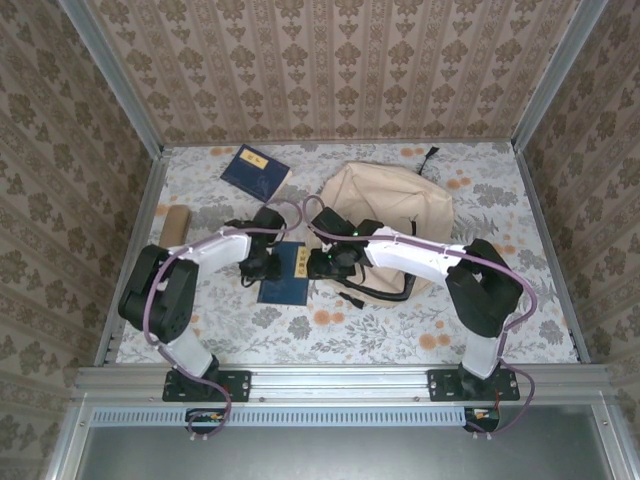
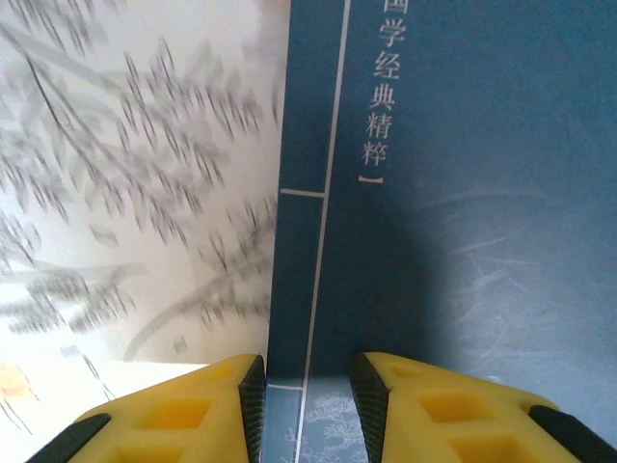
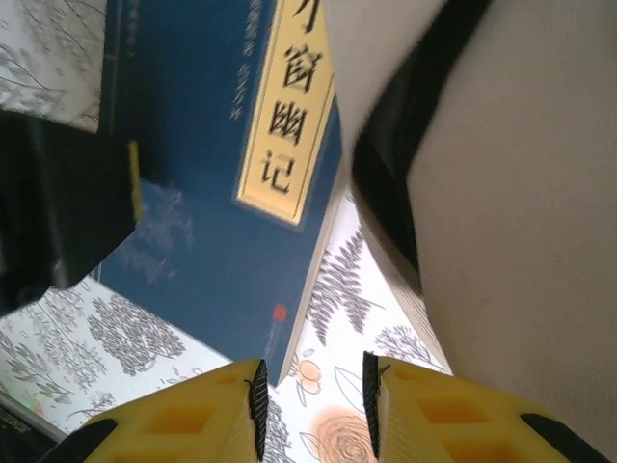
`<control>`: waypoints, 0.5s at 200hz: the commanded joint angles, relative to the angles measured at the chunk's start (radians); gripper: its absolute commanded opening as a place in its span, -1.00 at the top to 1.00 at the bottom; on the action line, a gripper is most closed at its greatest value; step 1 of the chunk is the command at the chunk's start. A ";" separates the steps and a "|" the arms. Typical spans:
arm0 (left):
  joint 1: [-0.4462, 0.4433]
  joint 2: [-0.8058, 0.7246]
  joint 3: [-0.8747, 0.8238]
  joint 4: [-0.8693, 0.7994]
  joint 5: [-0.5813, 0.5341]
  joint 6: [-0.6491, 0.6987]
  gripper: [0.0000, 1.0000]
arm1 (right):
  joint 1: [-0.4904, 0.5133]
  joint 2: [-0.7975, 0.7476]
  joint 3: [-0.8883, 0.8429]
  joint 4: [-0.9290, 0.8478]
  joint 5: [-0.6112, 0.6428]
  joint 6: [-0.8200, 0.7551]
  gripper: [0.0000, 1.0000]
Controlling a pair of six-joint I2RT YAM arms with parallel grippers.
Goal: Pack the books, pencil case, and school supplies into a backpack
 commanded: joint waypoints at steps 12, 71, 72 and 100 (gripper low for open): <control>-0.036 -0.090 -0.130 -0.094 0.036 -0.099 0.26 | 0.055 -0.101 -0.082 0.041 0.030 0.061 0.30; 0.044 -0.309 -0.170 -0.043 0.208 -0.065 -0.02 | 0.121 -0.092 -0.118 0.083 0.049 0.116 0.24; 0.047 -0.311 -0.171 -0.041 0.214 -0.064 -0.02 | 0.121 -0.089 -0.116 0.082 0.049 0.115 0.24; 0.120 -0.328 -0.188 0.016 0.331 -0.048 -0.09 | 0.121 0.010 -0.034 0.060 0.025 0.105 0.23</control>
